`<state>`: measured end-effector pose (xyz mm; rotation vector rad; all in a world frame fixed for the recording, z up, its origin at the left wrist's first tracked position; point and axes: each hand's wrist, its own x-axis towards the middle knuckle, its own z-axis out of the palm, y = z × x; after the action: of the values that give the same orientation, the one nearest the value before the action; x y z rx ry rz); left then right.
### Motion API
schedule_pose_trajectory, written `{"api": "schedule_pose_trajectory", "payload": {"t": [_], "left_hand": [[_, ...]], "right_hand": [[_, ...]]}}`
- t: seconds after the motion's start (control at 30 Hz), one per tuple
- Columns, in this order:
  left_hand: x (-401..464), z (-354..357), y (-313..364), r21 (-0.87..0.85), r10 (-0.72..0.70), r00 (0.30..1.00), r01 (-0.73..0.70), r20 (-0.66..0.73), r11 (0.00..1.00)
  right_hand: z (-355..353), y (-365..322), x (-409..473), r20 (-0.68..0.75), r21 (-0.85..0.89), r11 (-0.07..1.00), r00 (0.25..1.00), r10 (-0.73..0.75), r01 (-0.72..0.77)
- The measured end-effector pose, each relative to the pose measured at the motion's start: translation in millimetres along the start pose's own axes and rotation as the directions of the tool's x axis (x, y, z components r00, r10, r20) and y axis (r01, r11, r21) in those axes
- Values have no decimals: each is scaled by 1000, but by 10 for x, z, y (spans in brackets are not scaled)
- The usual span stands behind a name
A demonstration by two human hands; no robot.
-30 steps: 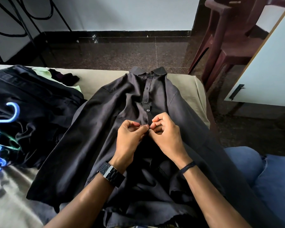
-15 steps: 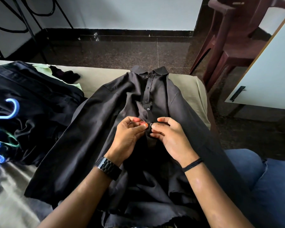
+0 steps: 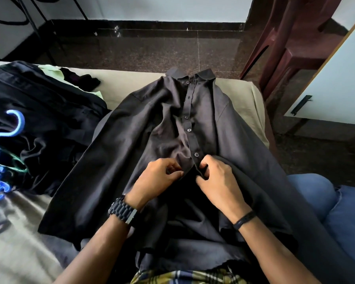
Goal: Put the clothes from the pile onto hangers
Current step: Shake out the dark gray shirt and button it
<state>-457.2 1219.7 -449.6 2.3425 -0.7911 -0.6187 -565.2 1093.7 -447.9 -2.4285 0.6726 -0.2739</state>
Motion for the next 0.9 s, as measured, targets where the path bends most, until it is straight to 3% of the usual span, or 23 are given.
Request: {"api": "schedule_pose_trajectory", "payload": {"t": [0.1,0.27,0.47,0.53,0.63,0.73,0.8,0.9], "left_hand": [[-72,-52,12,141,81,993,-91,81,986],[-82,-178,-6,188,130,966,-174,222,967],[-80,-105,-12,160,149,953,-195,264,968],[-81,-72,-4,117,153,957,-186,247,976],[-104,-53,39,16,95,989,-97,113,995],[-129,-36,118,-120,15,999,-19,-37,993],[-143,-20,170,-205,-35,996,16,-85,979],[-168,-3,235,-258,-72,986,30,-152,966]], "right_hand": [[-36,2,16,2,33,999,1000,-6,6],[-106,48,-13,178,136,986,982,68,-93],[-142,75,-47,83,232,960,987,141,-156],[-156,62,-35,73,384,898,976,205,-217],[-178,27,-42,135,652,694,947,291,-306],[-210,-58,-70,231,795,506,939,255,-333],[-207,-93,-82,198,775,552,947,252,-309],[-198,-126,-100,27,619,760,972,233,-199]]}}
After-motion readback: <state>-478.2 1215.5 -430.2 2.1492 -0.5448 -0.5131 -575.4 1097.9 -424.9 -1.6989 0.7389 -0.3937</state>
